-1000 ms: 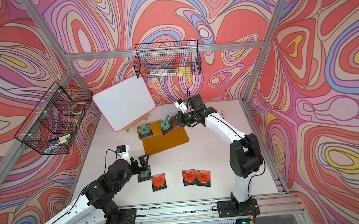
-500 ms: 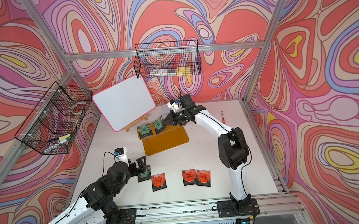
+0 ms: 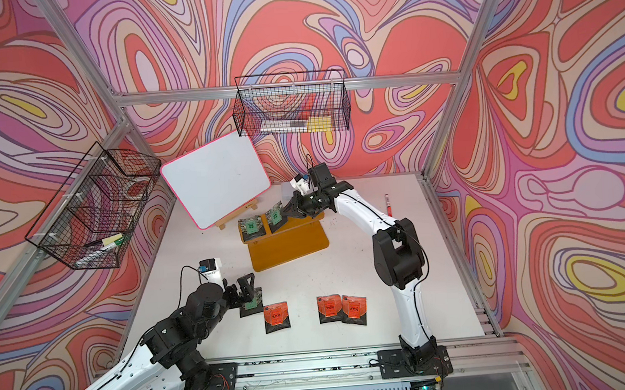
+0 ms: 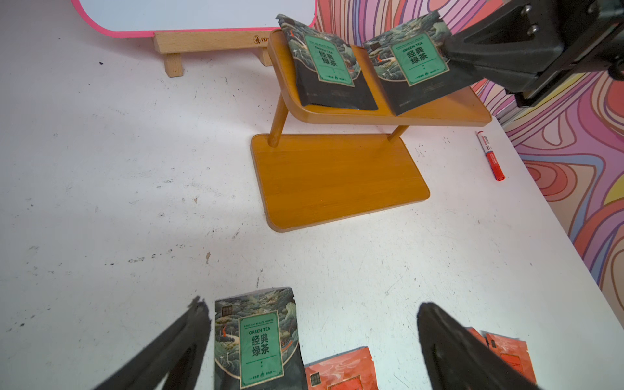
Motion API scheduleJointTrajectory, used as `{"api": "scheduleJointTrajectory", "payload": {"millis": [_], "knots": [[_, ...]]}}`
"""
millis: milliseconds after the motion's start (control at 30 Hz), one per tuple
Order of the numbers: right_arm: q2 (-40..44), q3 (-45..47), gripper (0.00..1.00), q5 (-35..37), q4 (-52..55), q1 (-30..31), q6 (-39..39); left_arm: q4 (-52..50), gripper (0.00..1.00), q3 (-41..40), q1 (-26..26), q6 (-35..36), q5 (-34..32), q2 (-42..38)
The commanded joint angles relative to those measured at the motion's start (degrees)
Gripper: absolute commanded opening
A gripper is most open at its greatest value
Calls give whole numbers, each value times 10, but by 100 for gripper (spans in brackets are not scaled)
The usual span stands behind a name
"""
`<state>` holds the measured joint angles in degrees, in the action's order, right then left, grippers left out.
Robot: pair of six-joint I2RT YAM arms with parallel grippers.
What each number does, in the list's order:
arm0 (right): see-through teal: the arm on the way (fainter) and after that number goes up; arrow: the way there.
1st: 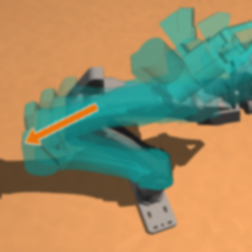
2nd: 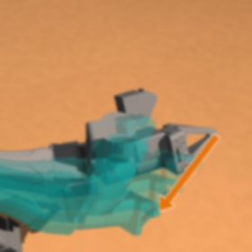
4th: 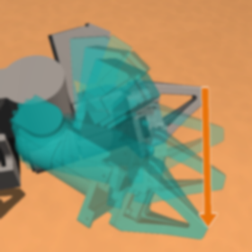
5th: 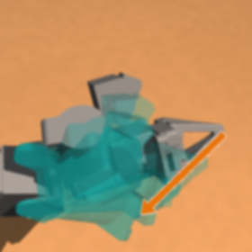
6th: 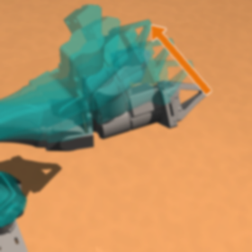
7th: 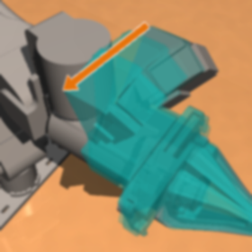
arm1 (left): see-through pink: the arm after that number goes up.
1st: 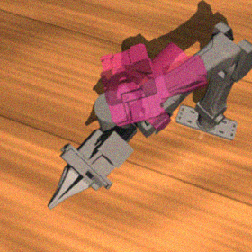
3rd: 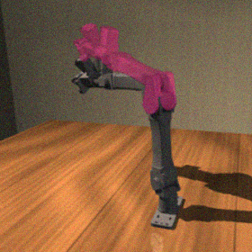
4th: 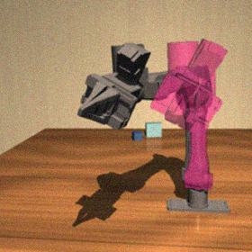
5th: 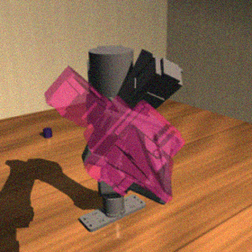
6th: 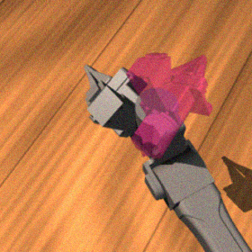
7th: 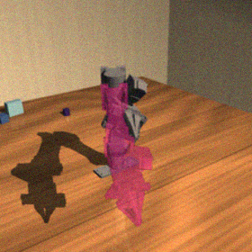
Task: Place the tea bags on the shelf by color
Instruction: Place the tea bag on the shelf.
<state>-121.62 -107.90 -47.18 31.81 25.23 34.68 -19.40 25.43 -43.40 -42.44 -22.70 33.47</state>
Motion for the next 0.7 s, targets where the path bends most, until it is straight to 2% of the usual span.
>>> {"api": "scheduleJointTrajectory", "payload": {"millis": [0,467,667], "knots": [[-13,-23,0,4,14,5,1,-3,99,-8,6,-1,-2,-3],[-36,-47,0,2,46,6,-6,1,99,-12,7,-3,-2,-2],[-36,-51,9,9,53,6,-8,2,99,-13,7,-4,0,-2]]}}
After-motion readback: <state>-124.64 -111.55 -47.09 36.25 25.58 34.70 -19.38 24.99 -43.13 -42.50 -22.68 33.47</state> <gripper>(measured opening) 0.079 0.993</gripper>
